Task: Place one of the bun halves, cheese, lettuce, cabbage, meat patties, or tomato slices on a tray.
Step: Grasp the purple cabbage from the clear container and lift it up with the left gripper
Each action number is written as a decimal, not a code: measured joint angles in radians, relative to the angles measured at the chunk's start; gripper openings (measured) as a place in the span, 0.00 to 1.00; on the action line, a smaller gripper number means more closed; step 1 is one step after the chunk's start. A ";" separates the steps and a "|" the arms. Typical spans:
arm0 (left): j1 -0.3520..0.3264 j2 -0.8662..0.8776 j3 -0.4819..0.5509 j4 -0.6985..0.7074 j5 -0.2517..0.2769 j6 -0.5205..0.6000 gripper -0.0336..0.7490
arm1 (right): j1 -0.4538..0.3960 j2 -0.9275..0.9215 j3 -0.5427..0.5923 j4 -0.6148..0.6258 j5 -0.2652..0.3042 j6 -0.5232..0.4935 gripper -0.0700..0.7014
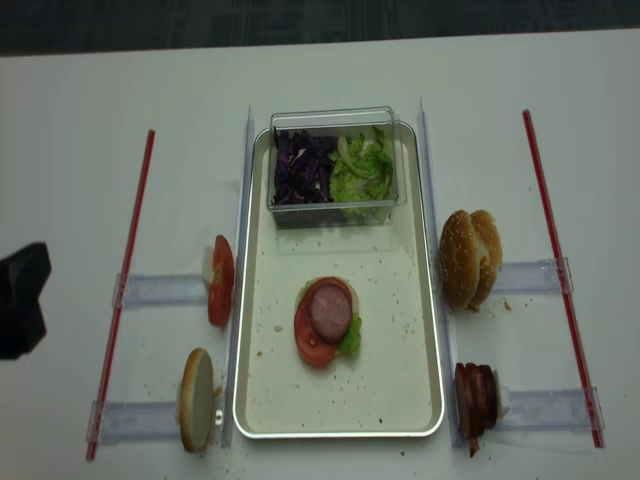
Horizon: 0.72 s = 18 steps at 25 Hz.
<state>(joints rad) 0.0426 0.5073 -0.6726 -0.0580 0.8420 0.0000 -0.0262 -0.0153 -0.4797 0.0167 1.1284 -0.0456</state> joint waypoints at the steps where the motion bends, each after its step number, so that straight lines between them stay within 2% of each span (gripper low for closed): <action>1: 0.000 0.054 -0.013 0.000 -0.021 0.000 0.69 | 0.000 0.000 0.000 0.000 0.000 0.000 0.75; 8: 0.000 0.417 -0.162 -0.078 -0.127 0.097 0.67 | 0.000 0.000 0.000 0.000 0.000 0.000 0.75; 18: 0.000 0.884 -0.411 -0.131 -0.156 0.195 0.65 | 0.000 0.000 0.000 0.000 0.000 0.000 0.75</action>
<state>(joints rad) 0.0426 1.3913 -1.0840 -0.1885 0.6863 0.1950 -0.0262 -0.0153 -0.4797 0.0167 1.1284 -0.0456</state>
